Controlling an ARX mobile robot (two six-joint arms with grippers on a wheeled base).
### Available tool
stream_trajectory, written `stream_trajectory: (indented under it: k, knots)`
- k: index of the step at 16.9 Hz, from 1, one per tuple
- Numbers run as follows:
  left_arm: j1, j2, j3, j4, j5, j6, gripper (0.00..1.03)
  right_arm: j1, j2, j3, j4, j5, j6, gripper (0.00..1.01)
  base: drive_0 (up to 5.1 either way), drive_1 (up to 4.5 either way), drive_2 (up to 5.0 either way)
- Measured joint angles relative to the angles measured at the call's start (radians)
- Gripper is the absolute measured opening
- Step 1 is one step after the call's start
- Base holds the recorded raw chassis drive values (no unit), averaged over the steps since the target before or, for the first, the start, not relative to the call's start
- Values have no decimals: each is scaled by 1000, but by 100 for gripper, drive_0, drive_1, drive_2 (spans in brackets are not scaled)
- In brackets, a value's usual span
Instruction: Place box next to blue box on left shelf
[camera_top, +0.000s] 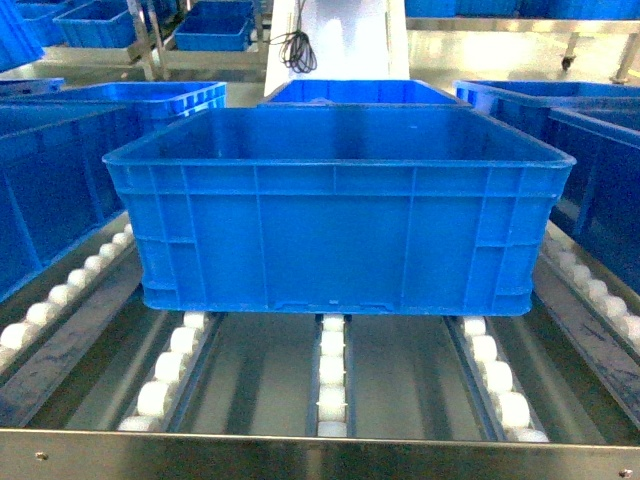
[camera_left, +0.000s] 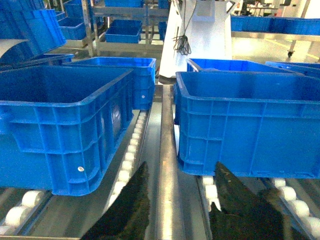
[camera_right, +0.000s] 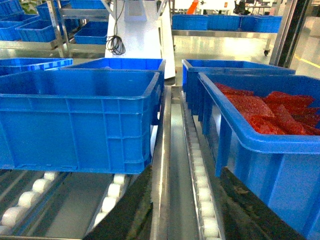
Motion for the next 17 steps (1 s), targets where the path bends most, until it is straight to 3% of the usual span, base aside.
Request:
stream_trajectory:
  k: [2,6,17]
  knots:
    - [0,0,0,0,0,0,47,0,0,0,0,0,0,49,0,0,0]
    - [0,0,0,0,0,0,98,0,0,0,0,0,0,100,0,0,0]
    - [0,0,0,0,0,1,98,0,0,0,0,0,0,98,0,0,0]
